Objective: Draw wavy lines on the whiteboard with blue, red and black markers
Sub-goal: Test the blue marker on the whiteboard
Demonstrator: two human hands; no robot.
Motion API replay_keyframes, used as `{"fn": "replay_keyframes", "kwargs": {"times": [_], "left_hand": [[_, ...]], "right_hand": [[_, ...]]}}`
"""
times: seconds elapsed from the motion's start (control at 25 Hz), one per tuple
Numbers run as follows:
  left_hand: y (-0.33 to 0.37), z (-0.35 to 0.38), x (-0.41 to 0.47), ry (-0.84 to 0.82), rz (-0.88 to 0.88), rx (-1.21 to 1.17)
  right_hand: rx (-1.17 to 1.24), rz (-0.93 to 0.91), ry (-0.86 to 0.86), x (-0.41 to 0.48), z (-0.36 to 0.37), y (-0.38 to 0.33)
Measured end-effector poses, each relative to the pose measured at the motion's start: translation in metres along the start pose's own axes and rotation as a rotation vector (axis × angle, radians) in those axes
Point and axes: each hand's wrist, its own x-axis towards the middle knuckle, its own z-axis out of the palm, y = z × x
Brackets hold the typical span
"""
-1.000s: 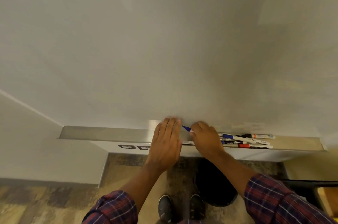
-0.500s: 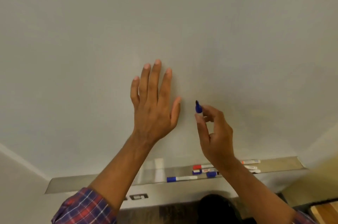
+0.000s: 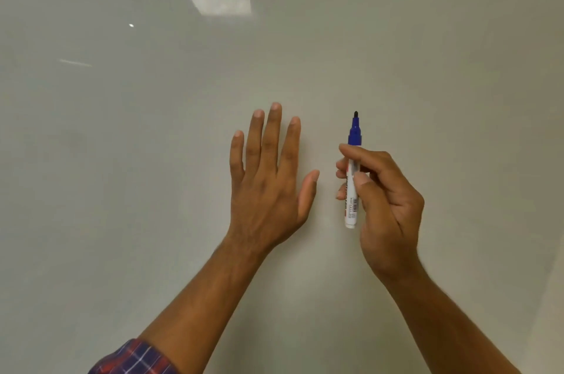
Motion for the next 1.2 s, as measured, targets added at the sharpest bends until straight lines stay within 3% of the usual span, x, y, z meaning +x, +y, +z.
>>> {"fn": "replay_keyframes", "kwargs": {"times": [0.2,0.44,0.72,1.2], "left_hand": [[0.018,-0.001,0.056,0.028,-0.006,0.094],[0.006,-0.005,0.101,0.038,-0.023,0.199],[-0.003,0.007,0.111,0.028,-0.028,0.195],[-0.008,0.012,0.109,0.052,-0.002,0.173]], "right_hand": [[0.063,-0.069,-0.096,0.059,-0.039,-0.02],[-0.024,-0.246,0.138,0.107,-0.042,-0.021],[-0.239,-0.39,0.156,0.137,-0.022,-0.002],[-0.329,-0.37,0.254,0.163,-0.003,0.025]]}}
